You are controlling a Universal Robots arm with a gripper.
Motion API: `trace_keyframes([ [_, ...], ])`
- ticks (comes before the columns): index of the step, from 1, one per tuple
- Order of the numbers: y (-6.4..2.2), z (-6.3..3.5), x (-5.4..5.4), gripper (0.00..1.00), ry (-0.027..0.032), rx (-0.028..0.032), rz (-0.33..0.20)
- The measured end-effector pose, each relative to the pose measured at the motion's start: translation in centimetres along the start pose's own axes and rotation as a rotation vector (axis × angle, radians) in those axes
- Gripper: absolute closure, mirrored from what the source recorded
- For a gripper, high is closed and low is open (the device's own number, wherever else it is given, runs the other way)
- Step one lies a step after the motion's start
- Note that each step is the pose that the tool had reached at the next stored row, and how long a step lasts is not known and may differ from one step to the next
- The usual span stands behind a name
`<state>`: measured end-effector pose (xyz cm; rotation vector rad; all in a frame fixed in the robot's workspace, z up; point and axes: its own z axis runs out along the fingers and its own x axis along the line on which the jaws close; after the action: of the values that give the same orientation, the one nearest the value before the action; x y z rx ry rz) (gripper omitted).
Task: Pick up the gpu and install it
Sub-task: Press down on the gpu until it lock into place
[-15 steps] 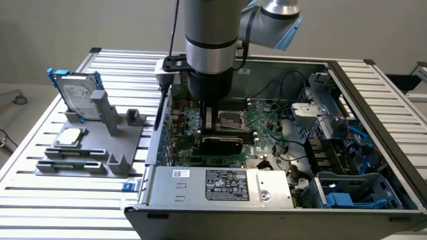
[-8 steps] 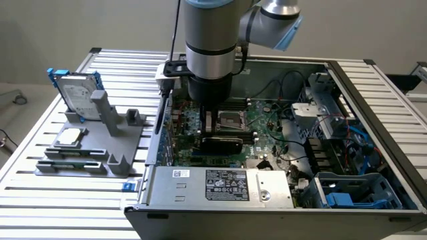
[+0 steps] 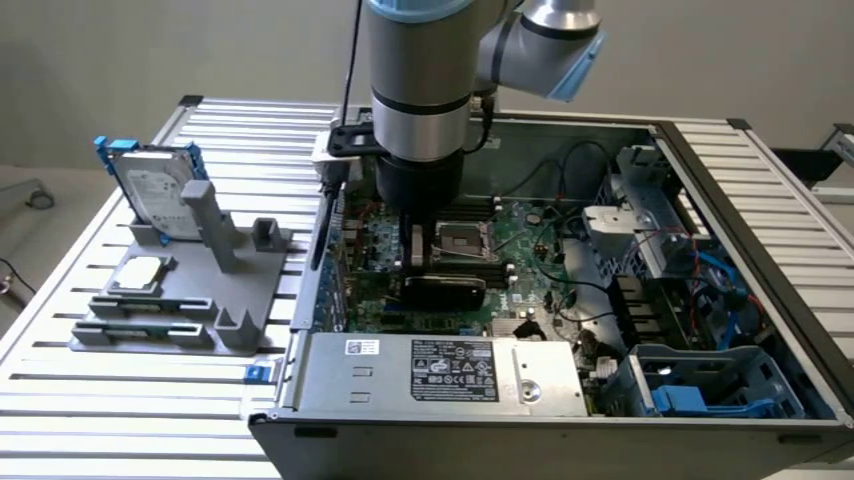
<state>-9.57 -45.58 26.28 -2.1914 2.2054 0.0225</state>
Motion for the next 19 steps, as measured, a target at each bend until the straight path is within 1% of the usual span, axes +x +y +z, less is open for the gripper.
trace_keyframes([
  [1,0.01,-0.12,0.0,0.89,-0.0022,0.0006,0.000],
  [2,0.01,-0.41,-0.1,0.89,-0.0058,0.0020,0.000],
  [4,0.05,-1.45,-0.1,0.89,-0.0032,0.0001,0.000],
  [5,0.10,-1.86,-0.1,0.89,-0.0041,0.0005,0.000],
  [8,0.53,-2.59,-0.1,0.89,-0.0036,0.0002,0.000],
  [10,1.05,-2.77,-0.1,0.89,-0.0038,-0.0002,0.000],
  [13,1.68,-2.94,-0.1,0.89,-0.0038,-0.0032,0.000],
  [19,1.72,-2.97,-0.1,0.89,-0.0043,-0.0032,0.000],
])
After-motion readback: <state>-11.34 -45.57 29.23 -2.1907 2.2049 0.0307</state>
